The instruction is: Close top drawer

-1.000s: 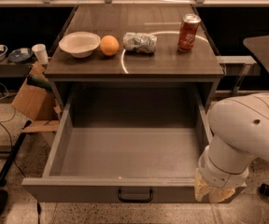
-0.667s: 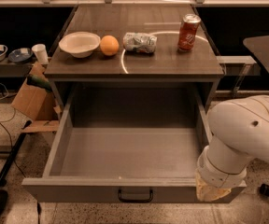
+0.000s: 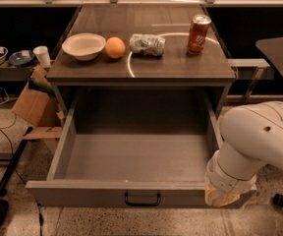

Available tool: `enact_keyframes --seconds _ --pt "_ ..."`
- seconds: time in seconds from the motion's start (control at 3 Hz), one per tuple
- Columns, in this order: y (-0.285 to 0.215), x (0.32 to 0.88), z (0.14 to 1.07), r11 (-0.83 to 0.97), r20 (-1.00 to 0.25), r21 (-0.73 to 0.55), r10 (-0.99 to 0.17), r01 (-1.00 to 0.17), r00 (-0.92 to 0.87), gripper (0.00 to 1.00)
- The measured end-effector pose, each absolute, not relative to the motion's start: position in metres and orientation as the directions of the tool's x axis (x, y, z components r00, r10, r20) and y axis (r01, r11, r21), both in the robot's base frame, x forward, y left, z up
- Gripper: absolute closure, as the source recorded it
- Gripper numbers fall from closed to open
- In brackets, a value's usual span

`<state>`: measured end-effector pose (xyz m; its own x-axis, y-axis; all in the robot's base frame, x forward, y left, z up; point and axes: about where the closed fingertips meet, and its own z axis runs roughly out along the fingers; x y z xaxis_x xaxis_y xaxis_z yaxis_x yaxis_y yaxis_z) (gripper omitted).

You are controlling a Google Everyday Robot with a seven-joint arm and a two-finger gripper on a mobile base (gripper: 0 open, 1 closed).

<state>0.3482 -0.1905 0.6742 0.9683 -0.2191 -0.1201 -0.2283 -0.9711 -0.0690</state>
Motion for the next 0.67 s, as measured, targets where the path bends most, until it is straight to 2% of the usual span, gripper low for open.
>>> enact_keyframes --seconds 0.67 --pt "-0.182 0.378 0.673 -0.960 -0.057 -0.117 -0.250 -0.255 0.967 1.00"
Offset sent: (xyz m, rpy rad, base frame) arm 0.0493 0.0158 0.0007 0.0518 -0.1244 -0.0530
